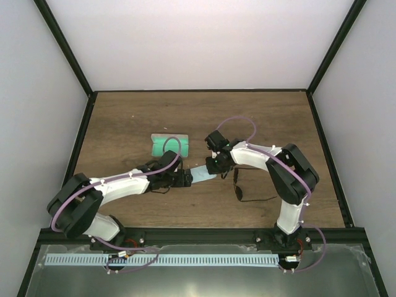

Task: Organize the sunglasses
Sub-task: Pick up the glasses cleaning cloth from the sunglasses case, then place the glasses cleaning cloth in the sunglasses case.

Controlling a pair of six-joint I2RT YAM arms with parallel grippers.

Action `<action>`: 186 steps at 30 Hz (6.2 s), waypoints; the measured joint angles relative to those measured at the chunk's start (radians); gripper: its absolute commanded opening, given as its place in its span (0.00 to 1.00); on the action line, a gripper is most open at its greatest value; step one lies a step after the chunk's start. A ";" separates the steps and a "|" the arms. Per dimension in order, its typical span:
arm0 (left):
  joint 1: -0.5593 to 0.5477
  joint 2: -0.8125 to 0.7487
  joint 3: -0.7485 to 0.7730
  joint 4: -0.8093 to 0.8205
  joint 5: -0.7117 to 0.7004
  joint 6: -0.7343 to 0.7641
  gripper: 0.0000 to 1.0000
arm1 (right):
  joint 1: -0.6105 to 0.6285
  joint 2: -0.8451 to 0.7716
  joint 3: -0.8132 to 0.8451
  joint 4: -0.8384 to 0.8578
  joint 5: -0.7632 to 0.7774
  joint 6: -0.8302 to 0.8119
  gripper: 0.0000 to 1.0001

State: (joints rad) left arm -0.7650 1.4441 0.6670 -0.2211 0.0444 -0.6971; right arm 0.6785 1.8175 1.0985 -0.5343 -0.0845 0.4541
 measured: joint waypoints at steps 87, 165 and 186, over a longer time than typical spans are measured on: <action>0.384 0.275 0.406 -0.146 -0.061 0.321 0.04 | 0.013 0.450 0.787 -0.207 -0.171 -0.038 0.01; 0.414 0.212 0.379 -0.186 -0.069 0.397 0.42 | 0.019 0.469 0.855 -0.265 -0.090 -0.072 0.18; 0.385 0.362 0.409 -0.133 0.134 0.392 0.38 | 0.049 0.483 0.830 -0.175 -0.183 -0.037 0.01</action>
State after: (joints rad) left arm -0.3805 1.8065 1.0756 -0.3538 0.1783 -0.3050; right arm 0.7273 2.3005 1.9282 -0.7097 -0.2680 0.4168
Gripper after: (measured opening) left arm 0.385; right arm 0.011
